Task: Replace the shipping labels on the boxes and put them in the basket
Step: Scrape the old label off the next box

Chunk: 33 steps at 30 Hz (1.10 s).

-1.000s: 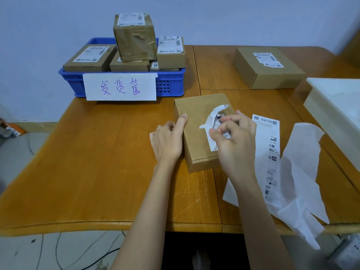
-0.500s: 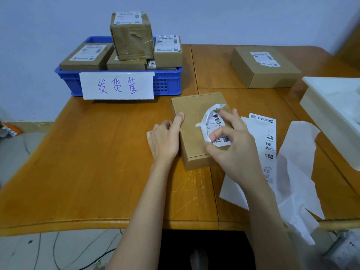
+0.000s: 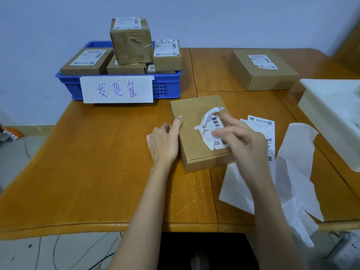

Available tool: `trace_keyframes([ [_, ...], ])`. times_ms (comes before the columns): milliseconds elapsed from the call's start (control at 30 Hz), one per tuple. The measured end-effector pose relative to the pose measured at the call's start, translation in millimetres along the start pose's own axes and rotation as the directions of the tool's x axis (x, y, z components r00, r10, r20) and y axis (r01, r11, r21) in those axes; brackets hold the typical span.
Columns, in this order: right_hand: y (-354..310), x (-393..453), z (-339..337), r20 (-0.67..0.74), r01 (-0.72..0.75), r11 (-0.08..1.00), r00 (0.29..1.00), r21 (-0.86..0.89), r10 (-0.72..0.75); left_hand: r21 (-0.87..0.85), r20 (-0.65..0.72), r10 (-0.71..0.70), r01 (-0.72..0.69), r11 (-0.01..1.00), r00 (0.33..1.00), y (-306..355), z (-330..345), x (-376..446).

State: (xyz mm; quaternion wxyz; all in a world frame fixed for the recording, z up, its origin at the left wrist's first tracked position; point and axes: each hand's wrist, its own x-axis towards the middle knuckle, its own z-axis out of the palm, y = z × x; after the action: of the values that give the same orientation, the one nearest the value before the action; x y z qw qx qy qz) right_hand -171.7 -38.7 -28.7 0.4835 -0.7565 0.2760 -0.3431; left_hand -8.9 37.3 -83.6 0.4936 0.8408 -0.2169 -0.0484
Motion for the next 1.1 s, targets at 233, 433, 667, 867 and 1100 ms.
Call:
trace_keyframes([
  [233,2.3,-1.8,0.2,0.113,0.138,0.944,0.988,-0.301,-0.108,0.003,-0.009,-0.002,0.002,1.0,1.0,2.8,-0.8,-1.6],
  [433,1.9,1.9,4.1,0.078,0.094,0.959,0.994,-0.266,-0.075,0.035,-0.002,-0.023,0.023,0.999,1.0,0.6,1.0,3.7],
  [667,7.1,2.4,14.2,-0.06,0.085,0.963,0.993,-0.255,-0.103,0.035,0.004,-0.021,0.021,0.999,1.0,0.9,0.7,2.2],
  [867,4.5,0.5,2.6,0.041,0.106,0.975,0.994,-0.197,-0.1,0.029,0.007,0.001,-0.001,1.0,1.0,1.9,-0.6,0.2],
  [1100,11.4,1.1,18.2,-0.089,0.115,0.945,0.985,-0.305,-0.149,0.032,0.019,-0.013,0.013,0.999,1.0,-0.6,0.2,5.0],
])
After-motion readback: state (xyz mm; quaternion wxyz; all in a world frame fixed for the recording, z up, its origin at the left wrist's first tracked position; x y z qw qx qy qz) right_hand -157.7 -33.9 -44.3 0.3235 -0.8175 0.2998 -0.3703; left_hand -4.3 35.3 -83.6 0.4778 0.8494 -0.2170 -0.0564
